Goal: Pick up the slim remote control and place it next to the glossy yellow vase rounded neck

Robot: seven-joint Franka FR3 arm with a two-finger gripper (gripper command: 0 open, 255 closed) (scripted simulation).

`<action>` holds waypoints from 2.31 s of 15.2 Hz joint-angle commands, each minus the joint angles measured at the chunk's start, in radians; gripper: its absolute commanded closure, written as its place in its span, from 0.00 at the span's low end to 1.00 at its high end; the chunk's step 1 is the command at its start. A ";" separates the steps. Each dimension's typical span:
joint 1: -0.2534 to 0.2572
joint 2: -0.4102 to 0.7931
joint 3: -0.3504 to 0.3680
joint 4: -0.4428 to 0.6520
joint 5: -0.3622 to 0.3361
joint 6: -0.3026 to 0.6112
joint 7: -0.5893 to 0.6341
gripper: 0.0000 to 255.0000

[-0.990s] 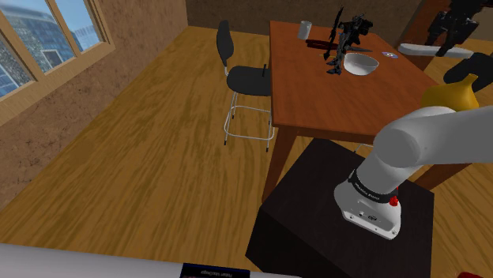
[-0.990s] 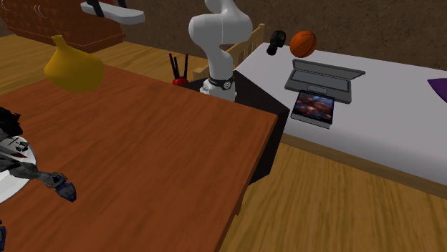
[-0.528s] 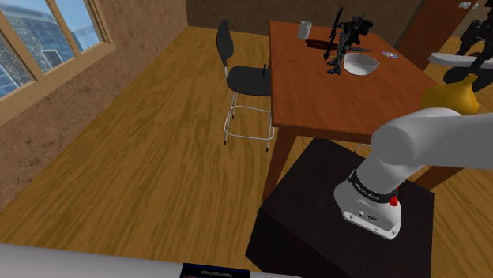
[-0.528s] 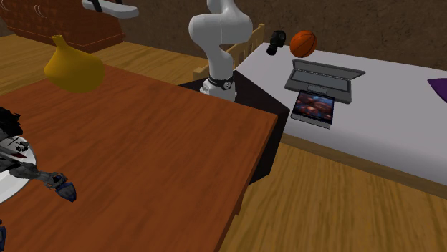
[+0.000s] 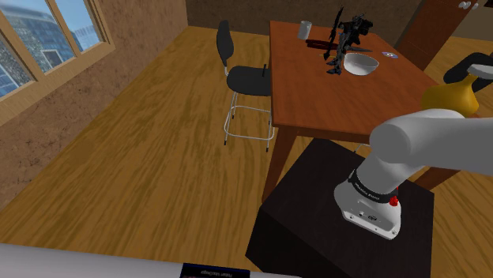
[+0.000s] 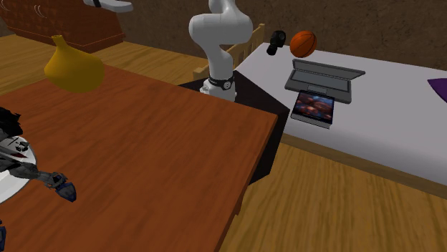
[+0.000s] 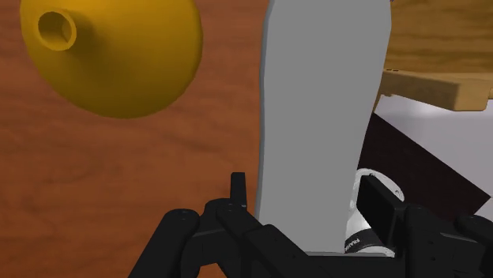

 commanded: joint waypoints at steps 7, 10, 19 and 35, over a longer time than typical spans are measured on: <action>-0.026 -0.047 -0.044 -0.095 -0.048 0.060 0.003 1.00; -0.033 -0.062 -0.062 -0.134 -0.066 0.086 0.009 1.00; -0.054 -0.099 -0.129 -0.240 -0.127 0.167 0.026 1.00; -0.076 -0.133 -0.284 -0.391 -0.261 0.315 0.056 1.00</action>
